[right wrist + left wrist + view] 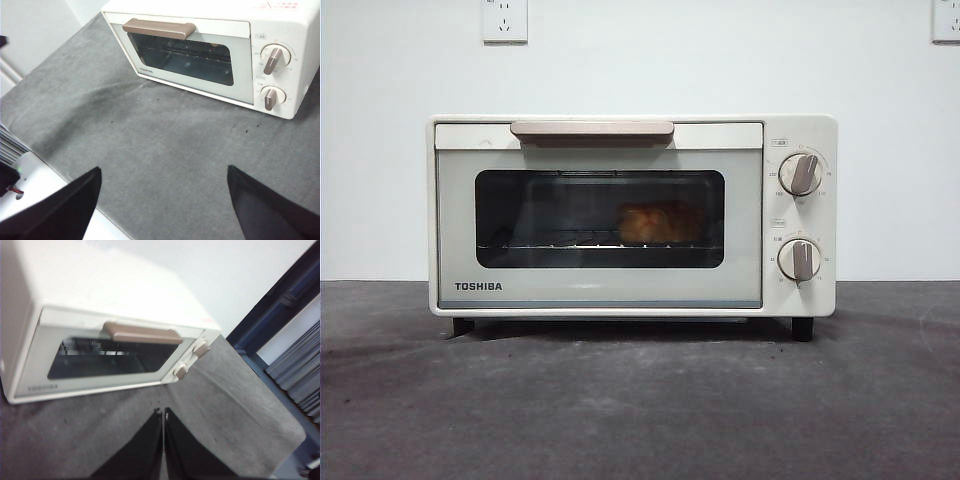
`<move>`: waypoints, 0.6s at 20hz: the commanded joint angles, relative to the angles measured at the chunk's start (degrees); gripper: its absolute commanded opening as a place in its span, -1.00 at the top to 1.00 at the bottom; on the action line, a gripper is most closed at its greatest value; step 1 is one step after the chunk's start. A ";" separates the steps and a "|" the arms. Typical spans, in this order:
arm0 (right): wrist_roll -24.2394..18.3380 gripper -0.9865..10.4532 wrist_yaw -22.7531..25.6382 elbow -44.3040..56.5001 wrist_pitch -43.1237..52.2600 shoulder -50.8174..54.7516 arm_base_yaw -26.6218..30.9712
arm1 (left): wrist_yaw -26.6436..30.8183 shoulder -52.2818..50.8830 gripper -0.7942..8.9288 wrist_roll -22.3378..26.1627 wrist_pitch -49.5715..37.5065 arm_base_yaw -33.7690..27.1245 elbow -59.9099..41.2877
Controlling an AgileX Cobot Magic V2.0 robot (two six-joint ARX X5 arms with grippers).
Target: The left arm flap open the oven, the right arm pick bread and place it into oven, the left arm flap close the oven
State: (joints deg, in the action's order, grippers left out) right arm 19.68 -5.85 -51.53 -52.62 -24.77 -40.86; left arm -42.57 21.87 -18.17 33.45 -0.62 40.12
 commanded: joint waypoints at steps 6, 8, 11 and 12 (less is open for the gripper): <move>-6.14 0.13 -0.11 -0.98 0.55 -0.13 -0.55 | 4.09 -8.94 0.82 7.72 4.63 0.00 0.83; -6.73 0.13 -0.11 -0.98 0.55 -0.13 -0.55 | 5.99 -9.94 0.82 10.14 6.47 0.00 0.83; -6.80 0.13 -0.11 -0.98 0.55 -0.13 -0.55 | 6.86 -10.08 0.82 11.56 8.83 0.00 0.83; -6.82 0.13 -0.11 -0.98 0.55 -0.11 -0.52 | 6.84 -9.94 0.82 11.54 9.35 0.00 0.81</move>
State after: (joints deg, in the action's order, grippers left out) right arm 13.78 -5.98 -51.53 -52.53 -24.77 -40.86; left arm -35.86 11.70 -8.78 43.05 -0.62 40.12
